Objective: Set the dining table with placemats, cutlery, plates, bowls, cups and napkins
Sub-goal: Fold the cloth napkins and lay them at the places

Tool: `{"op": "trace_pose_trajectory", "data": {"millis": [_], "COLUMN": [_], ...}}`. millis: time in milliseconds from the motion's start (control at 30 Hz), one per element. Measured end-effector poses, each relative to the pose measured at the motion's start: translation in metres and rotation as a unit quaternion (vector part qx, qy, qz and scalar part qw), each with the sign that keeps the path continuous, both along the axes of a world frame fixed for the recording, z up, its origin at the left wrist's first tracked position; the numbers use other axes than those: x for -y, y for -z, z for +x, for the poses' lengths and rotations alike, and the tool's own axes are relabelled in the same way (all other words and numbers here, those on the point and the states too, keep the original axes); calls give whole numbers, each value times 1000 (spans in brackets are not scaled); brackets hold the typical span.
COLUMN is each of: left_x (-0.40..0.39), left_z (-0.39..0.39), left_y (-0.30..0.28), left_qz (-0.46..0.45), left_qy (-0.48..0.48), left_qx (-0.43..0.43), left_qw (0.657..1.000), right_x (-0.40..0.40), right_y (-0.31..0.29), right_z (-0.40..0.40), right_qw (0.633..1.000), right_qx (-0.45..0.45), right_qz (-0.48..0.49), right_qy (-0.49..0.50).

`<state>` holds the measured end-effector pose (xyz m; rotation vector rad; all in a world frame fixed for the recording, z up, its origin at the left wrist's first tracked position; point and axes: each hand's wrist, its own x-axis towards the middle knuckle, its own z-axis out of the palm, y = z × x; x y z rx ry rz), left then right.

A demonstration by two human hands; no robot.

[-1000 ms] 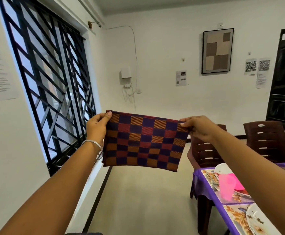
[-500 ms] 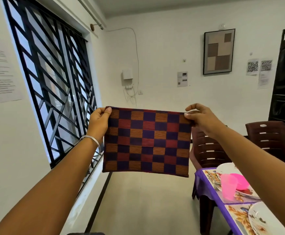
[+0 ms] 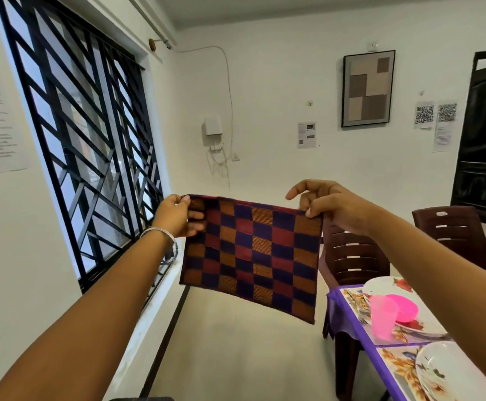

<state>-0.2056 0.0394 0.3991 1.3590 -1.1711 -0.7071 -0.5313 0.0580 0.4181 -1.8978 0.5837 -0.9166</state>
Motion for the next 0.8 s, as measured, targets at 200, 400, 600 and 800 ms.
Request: {"op": "trace_pose_trajectory", "data": {"millis": [200,400,600,800], "left_x": [-10,-13,-10,-2], "left_z": [-41,-81,-88,-91], "left_y": [-12,-20,-23,-23], "left_qz": [-23,-63,-105,-152], "left_qy": [87,82,100,193], "left_qx": [-151,-110,-124,-211], "left_qw": [984,988,982,946], "right_x": [-23,-25,1,47], "right_y": [17,39,42,50], "right_z": [39,68,48,2], "right_qw": [990,985,991,973], "right_qx": [-51,-79,99,65], "right_qz": [0,5,-41,88], "right_qy": [-130,-151,78,202]}}
